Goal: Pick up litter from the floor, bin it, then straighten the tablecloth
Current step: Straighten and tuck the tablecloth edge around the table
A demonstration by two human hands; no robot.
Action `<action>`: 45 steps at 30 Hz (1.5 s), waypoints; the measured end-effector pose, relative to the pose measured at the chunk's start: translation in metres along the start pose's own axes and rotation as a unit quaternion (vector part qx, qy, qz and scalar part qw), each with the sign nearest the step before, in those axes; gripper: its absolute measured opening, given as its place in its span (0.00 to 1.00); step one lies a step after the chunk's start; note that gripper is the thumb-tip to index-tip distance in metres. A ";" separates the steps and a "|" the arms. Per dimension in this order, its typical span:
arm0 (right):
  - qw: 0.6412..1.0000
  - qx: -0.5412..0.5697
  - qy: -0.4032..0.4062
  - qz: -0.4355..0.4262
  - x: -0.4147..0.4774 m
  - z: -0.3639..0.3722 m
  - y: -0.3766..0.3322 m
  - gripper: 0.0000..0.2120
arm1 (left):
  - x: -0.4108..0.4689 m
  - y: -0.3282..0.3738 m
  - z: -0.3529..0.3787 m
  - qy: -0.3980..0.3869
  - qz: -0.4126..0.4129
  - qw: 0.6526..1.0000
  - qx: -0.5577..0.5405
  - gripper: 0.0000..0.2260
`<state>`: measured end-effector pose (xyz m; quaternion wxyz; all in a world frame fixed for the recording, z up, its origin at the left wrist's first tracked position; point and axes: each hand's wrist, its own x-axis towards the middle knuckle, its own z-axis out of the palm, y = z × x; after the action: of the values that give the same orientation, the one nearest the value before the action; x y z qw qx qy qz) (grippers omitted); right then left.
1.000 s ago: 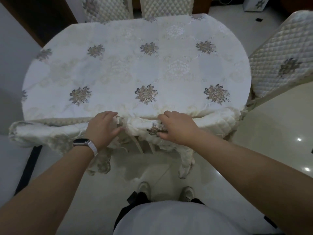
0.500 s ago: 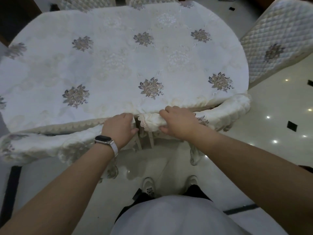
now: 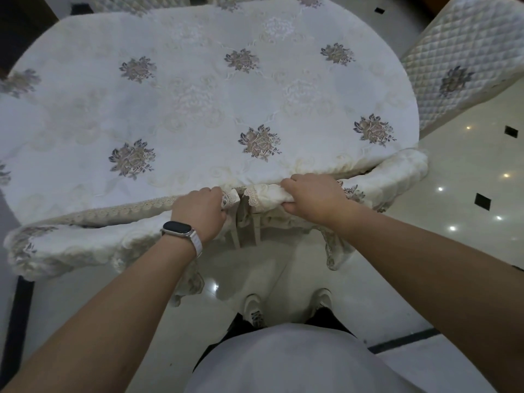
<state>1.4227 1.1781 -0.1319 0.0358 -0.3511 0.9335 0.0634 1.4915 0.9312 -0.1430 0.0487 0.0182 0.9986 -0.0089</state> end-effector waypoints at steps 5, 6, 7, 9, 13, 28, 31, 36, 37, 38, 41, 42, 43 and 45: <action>1.000 -0.006 0.000 -0.005 0.001 -0.003 0.000 0.15 | -0.004 -0.002 0.000 0.002 0.017 1.000 0.012 0.08; 1.000 -0.004 -0.002 -0.006 0.002 -0.003 0.000 0.15 | -0.005 -0.002 0.000 0.002 0.017 1.000 0.011 0.08; 1.000 -0.001 -0.002 -0.005 0.002 -0.003 0.000 0.14 | -0.005 -0.002 -0.001 0.000 0.016 1.000 0.010 0.07; 1.000 0.003 -0.002 -0.002 0.002 -0.003 0.000 0.14 | -0.006 -0.004 -0.003 -0.005 0.016 1.000 0.010 0.07; 1.000 0.002 -0.004 -0.003 0.003 -0.002 -0.001 0.14 | -0.008 -0.009 -0.006 -0.010 0.015 1.000 0.011 0.07; 0.999 0.026 -0.014 0.011 -0.001 -0.011 -0.005 0.17 | -0.015 -0.002 -0.008 -0.024 0.004 1.000 -0.008 0.08; 0.999 0.037 -0.012 0.017 -0.005 -0.016 -0.005 0.18 | -0.013 0.003 -0.009 -0.014 -0.004 1.000 -0.026 0.08; 0.998 0.052 0.018 0.030 -0.020 -0.028 0.011 0.21 | -0.010 0.014 -0.013 0.045 0.058 0.994 -0.086 0.17; 0.997 0.056 0.027 0.041 -0.025 -0.031 0.016 0.21 | -0.007 0.018 -0.015 0.051 0.072 0.991 -0.096 0.19; 0.996 0.060 0.034 0.052 -0.030 -0.035 0.021 0.22 | -0.004 0.023 -0.017 0.052 0.086 0.990 -0.103 0.22; 0.992 0.068 0.051 0.088 -0.045 -0.044 0.039 0.23 | 0.008 0.044 -0.028 0.062 0.139 0.980 -0.131 0.27; 0.991 0.070 0.057 0.102 -0.051 -0.047 0.046 0.23 | 0.012 0.053 -0.033 0.070 0.159 0.975 -0.141 0.27; 0.989 0.072 0.062 0.116 -0.057 -0.049 0.053 0.23 | 0.016 0.062 -0.038 0.078 0.175 0.970 -0.149 0.27; 0.983 0.083 0.080 0.144 -0.072 -0.052 0.066 0.24 | 0.026 0.082 -0.047 0.089 0.203 0.963 -0.153 0.26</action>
<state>1.4320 1.2665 -0.0665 -0.0193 -0.2132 0.9761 -0.0375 1.4643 1.0145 -0.0999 -0.0372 0.2140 0.9636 0.1555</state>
